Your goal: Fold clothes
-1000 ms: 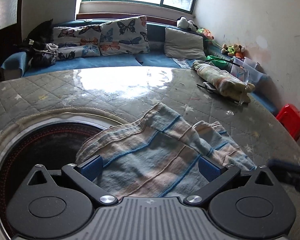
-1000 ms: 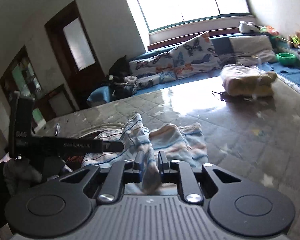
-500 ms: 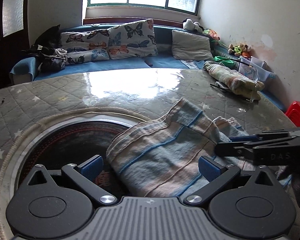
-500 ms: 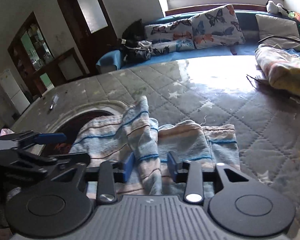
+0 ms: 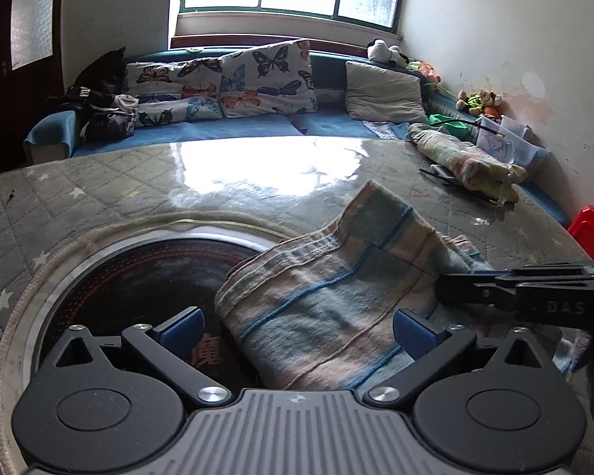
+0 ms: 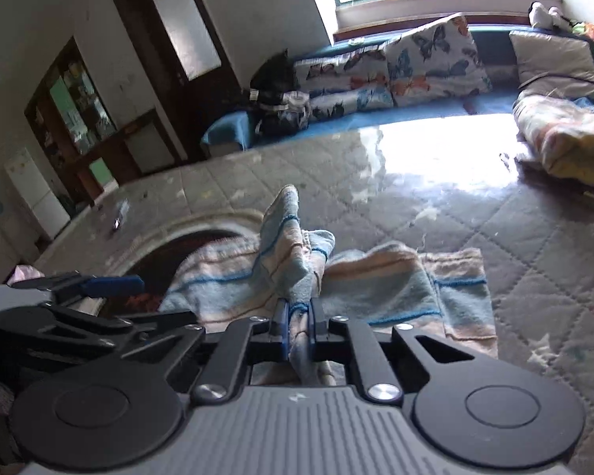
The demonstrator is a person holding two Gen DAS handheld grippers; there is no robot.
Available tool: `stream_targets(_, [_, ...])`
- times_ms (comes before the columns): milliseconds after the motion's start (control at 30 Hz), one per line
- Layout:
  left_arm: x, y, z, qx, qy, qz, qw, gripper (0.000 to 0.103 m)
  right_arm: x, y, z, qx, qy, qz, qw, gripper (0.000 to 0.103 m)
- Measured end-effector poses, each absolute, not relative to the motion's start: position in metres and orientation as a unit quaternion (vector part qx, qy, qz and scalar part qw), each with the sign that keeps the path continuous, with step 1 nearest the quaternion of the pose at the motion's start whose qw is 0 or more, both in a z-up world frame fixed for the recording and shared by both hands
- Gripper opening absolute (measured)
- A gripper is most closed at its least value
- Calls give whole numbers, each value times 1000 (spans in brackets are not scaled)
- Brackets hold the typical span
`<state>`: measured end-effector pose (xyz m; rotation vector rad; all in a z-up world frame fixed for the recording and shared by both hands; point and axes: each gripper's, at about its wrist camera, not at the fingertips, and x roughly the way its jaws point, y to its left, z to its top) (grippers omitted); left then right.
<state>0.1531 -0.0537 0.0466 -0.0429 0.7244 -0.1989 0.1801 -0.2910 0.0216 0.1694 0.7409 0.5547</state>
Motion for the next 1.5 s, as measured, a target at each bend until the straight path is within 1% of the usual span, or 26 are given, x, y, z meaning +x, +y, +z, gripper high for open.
stream_targets(233, [153, -75, 54, -9, 339, -118, 933, 103, 153, -315, 48, 91, 299, 225, 923, 8])
stream_targets(367, [156, -81, 49, -5, 346, -123, 930, 103, 149, -331, 48, 97, 300, 190, 930, 8])
stream_targets(433, [157, -83, 45, -1, 351, -122, 928, 103, 152, -338, 41, 105, 317, 178, 926, 8])
stream_targets(533, [159, -84, 40, 8, 358, -119, 926, 103, 158, -345, 29, 122, 341, 172, 916, 10])
stream_targets(600, [158, -84, 39, 14, 358, -117, 926, 103, 161, -350, 25, 127, 348, 151, 916, 19])
stream_targets(633, [158, -84, 40, 17, 358, -116, 926, 103, 161, -352, 25, 129, 349, 147, 917, 20])
stream_targets(800, [159, -86, 46, 16, 345, -104, 933, 103, 153, -349, 38, 90, 314, 140, 935, 21])
stream_targets(933, [157, -91, 48, 20, 336, -115, 935, 103, 161, -333, 52, 76, 295, 181, 935, 21])
stream_targets(1133, [159, -102, 37, 42, 339, -128, 931, 103, 199, -302, 44, 50, 317, 212, 923, 21])
stream_targets(1300, [165, -101, 25, 38, 353, -132, 926, 103, 221, -293, 30, 25, 329, 195, 924, 22])
stream_targets(1367, [166, -100, 22, 35, 356, -133, 924, 103, 229, -293, 22, 20, 345, 184, 920, 22])
stream_targets(1400, [167, -99, 20, 33, 357, -132, 924, 103, 235, -294, 16, 20, 361, 173, 916, 22])
stream_targets(1500, [168, -97, 20, 31, 359, -133, 923, 103, 240, -302, 12, 42, 371, 175, 911, 22])
